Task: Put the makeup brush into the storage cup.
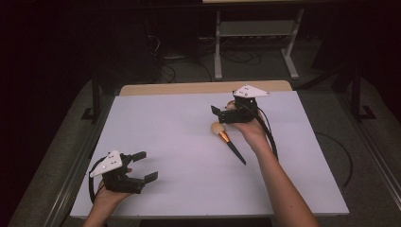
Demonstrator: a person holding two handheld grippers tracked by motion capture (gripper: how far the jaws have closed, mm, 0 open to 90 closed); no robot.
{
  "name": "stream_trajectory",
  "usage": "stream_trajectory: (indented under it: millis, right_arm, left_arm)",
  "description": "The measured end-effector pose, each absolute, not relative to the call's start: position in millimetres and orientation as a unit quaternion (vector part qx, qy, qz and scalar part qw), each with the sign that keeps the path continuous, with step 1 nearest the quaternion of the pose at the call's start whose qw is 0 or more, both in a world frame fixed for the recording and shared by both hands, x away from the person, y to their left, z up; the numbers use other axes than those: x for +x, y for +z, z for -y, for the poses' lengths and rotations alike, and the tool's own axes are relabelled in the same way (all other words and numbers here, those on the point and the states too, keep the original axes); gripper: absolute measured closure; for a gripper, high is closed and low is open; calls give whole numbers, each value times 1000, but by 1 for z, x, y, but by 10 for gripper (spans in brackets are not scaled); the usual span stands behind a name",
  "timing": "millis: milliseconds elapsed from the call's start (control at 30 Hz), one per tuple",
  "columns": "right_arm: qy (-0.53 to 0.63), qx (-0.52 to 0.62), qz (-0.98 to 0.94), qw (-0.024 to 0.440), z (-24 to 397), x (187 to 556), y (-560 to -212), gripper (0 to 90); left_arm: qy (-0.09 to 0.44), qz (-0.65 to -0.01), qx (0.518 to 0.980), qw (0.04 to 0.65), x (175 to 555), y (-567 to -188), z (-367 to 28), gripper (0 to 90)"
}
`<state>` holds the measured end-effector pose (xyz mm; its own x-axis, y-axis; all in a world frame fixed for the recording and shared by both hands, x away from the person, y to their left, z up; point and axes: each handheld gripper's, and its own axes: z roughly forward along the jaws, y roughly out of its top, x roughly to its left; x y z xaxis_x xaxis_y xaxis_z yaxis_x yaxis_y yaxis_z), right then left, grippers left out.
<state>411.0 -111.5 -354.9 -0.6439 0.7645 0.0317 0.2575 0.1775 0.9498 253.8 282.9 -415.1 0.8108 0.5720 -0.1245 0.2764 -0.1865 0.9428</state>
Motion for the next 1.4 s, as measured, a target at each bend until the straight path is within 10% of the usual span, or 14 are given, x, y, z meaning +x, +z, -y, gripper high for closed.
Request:
stream_trajectory:
  millis: [1400]
  right_arm:
    - [409,387,-803,194,116,403,-355,86]
  left_arm:
    - [126,-280,759,574,254,-416,-282,108]
